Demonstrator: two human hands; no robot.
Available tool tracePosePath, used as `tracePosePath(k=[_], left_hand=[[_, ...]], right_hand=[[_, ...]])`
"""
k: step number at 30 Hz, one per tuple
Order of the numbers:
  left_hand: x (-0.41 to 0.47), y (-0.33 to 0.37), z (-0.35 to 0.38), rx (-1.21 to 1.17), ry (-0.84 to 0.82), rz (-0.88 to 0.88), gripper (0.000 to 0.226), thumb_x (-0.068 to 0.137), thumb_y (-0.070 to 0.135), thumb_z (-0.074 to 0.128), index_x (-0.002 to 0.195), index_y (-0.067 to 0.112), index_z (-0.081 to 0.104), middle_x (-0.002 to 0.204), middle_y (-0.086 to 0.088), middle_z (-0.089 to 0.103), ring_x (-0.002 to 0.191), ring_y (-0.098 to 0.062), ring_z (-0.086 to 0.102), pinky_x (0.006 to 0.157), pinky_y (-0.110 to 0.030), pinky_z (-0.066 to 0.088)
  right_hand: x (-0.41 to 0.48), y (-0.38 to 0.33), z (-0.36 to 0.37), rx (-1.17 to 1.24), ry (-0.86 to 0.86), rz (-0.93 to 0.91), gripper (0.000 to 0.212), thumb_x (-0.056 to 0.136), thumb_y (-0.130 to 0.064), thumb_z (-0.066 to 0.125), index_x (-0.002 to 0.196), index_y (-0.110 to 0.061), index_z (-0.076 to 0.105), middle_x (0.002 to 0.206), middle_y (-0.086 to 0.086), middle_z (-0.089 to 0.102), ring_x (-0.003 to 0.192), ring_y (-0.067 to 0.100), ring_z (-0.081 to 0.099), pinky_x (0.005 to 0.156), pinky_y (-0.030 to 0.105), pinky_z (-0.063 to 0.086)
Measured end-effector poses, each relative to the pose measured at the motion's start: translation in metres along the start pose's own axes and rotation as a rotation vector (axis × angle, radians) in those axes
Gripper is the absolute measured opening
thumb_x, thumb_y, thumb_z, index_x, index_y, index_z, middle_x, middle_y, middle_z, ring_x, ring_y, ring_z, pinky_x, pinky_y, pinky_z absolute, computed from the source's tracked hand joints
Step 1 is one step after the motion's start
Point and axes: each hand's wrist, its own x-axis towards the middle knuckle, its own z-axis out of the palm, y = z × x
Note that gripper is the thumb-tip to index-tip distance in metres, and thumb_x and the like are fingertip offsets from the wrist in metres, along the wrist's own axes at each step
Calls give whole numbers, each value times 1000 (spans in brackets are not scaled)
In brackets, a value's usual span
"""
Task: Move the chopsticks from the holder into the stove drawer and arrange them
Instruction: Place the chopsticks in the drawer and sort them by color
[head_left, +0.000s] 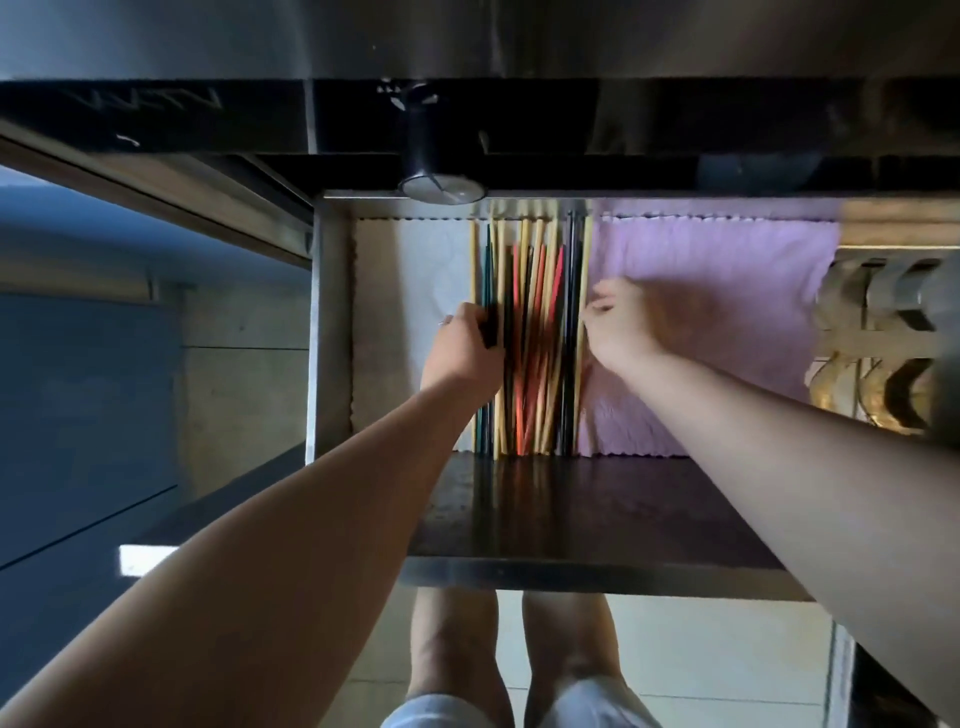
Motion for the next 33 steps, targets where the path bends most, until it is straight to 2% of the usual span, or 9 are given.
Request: tracePosePath(k=[5,9,13,18,21,25,28,31,33], left_hand=[[-7,-11,-7,-8,38,-31,31,89,24,58,119,20,52,112,-2,58,83,-14,55,64,-26,43],[-8,-10,-6,2,22,-49,28,88,19,61,114,20,50,110,-2,57,75,-10,54,51,-22,37],[-3,-7,-1,60,20,-81,19,88,18,62,103,16,50,102,-3,54,69,-11,49,49,-25,32],[-3,-8,1,95,4,-87,4,87,11,55,90,13,54,96,-6,57,65,-12,49,48,-25,32],[-7,-8,-3,59,-14,-104,9,85,9,49,92,12,53,86,-4,58,64,-13,50,49,-25,36],[-10,-5,-10,-1,-10,-161,8,85,13,50,93,11,51,77,-1,54,60,-13,48,47,-23,36],[-8,-1,-13,-65,-18,-214,5,84,12,46,88,13,49,76,-2,54,59,-13,49,47,-24,37],[-5,0,-11,-147,-25,-260,13,83,7,39,86,14,49,86,-7,63,72,-21,64,56,-31,54],[-5,0,-8,-159,-12,-265,15,84,5,37,87,14,49,86,-7,61,72,-20,63,54,-29,52]], right_hand=[[-19,15,-21,-64,20,-145,36,91,-5,53,126,-9,54,122,8,59,105,24,59,80,22,39],[-29,23,-19,-150,-60,-329,20,90,-7,52,106,-11,64,95,1,64,92,21,63,76,25,48],[-21,30,-11,-130,-12,-205,12,90,-16,60,102,-12,61,100,2,67,87,22,63,72,27,49],[-11,36,-4,-199,21,-135,22,88,-27,67,103,-10,62,100,7,69,86,23,61,71,28,47],[-7,40,-1,-234,-13,-104,19,88,-26,68,97,-9,66,97,9,69,79,19,55,68,24,41],[-5,41,2,-227,-70,-51,25,89,-28,68,86,-2,69,86,13,71,75,28,63,66,28,48],[-6,38,2,-213,-62,-26,26,89,-29,67,84,-4,70,80,11,69,71,25,60,61,25,42],[-4,36,5,-196,-76,-14,24,89,-24,66,81,-2,71,79,13,70,71,26,63,62,25,47],[-3,35,8,-175,-76,-6,22,88,-22,65,79,-2,69,76,11,68,72,27,64,60,25,47]])
